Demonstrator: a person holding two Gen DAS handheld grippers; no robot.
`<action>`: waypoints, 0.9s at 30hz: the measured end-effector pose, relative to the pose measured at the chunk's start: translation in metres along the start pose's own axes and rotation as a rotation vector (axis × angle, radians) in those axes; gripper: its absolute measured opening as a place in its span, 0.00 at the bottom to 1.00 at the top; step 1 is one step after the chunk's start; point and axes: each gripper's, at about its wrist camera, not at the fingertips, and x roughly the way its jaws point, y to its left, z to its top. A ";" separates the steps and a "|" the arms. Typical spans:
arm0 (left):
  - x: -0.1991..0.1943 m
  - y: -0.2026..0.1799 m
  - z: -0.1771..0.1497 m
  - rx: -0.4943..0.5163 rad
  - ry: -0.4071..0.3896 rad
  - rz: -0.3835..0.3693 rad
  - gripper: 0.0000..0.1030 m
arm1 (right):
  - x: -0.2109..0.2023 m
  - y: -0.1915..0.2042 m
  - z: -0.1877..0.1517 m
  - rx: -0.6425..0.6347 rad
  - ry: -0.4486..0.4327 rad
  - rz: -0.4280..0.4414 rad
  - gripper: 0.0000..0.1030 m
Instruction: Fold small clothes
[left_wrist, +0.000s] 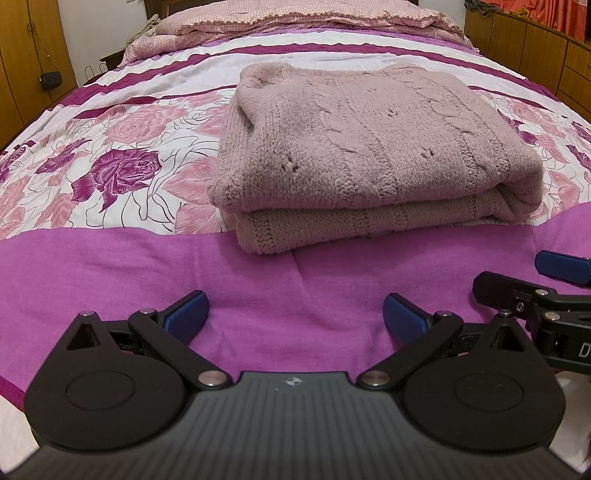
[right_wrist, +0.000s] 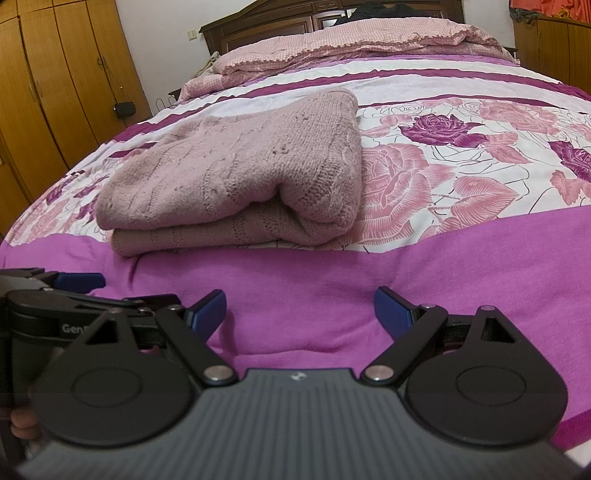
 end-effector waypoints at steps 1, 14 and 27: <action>0.000 0.000 0.000 0.000 0.000 0.000 1.00 | 0.000 0.000 0.000 0.000 0.000 0.000 0.87; 0.000 0.000 0.000 -0.001 0.000 -0.001 1.00 | 0.000 0.000 0.000 -0.001 0.000 0.000 0.87; 0.000 0.001 0.000 -0.002 0.000 -0.001 1.00 | 0.001 0.002 0.000 -0.014 0.005 -0.010 0.87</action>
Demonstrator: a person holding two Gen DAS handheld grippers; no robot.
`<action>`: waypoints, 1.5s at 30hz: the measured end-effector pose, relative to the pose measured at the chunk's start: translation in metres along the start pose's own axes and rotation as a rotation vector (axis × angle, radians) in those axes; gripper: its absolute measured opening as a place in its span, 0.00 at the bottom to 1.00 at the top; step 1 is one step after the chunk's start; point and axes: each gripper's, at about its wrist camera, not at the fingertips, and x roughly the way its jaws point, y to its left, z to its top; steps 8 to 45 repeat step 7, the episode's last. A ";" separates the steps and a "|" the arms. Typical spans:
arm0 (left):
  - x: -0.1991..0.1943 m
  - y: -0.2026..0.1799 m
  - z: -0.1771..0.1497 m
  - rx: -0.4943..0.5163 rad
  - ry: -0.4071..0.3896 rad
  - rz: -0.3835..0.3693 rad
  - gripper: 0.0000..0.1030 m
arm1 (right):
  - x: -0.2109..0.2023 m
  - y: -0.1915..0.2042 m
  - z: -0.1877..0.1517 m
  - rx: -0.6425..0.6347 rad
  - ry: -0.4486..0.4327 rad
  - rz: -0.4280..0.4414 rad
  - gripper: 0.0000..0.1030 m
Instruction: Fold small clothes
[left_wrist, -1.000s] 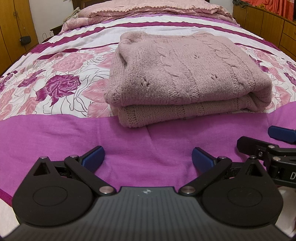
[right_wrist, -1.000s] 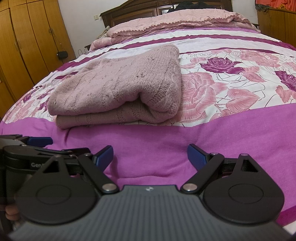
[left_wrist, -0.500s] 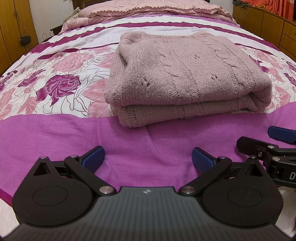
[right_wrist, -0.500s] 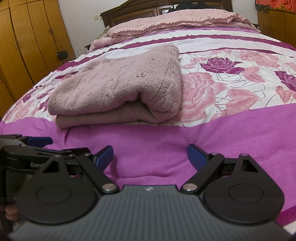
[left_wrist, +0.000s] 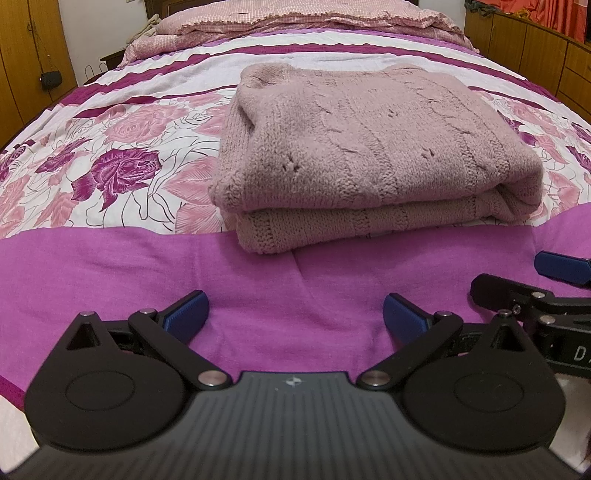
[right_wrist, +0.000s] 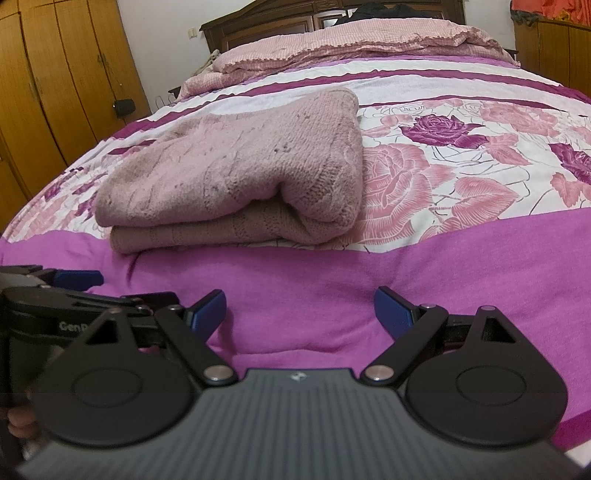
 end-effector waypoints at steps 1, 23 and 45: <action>0.000 0.000 0.000 0.000 0.000 0.000 1.00 | 0.000 0.000 0.000 -0.003 0.001 -0.002 0.87; 0.000 -0.001 0.000 0.002 -0.003 0.003 1.00 | 0.001 0.001 0.000 -0.009 0.004 -0.007 0.87; 0.000 -0.001 0.000 0.002 -0.003 0.003 1.00 | 0.001 0.001 0.000 -0.009 0.004 -0.007 0.87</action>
